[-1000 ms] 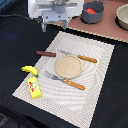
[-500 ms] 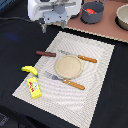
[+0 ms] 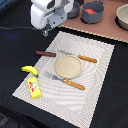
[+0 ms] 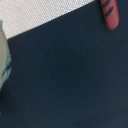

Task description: Interact with the objects in diverse but meaningful ways.

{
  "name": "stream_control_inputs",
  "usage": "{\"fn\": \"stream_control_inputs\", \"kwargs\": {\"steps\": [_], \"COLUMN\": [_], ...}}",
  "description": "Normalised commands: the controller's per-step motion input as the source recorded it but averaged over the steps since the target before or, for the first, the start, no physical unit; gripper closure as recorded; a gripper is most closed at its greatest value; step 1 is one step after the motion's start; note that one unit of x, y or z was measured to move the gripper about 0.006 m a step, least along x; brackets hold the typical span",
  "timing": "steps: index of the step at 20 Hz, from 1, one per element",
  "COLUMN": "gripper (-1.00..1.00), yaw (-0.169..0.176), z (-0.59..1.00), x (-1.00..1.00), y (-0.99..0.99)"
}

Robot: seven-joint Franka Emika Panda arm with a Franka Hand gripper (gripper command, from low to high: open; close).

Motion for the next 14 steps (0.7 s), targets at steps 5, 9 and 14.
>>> {"fn": "stream_control_inputs", "kwargs": {"steps": [5, 9, 14], "gripper": [-1.00, -1.00, -1.00], "yaw": [0.056, 0.035, 0.026], "z": [-0.21, -0.07, -0.03], "x": [-0.58, -0.36, -0.24], "y": [-0.36, -0.51, -0.51]}}
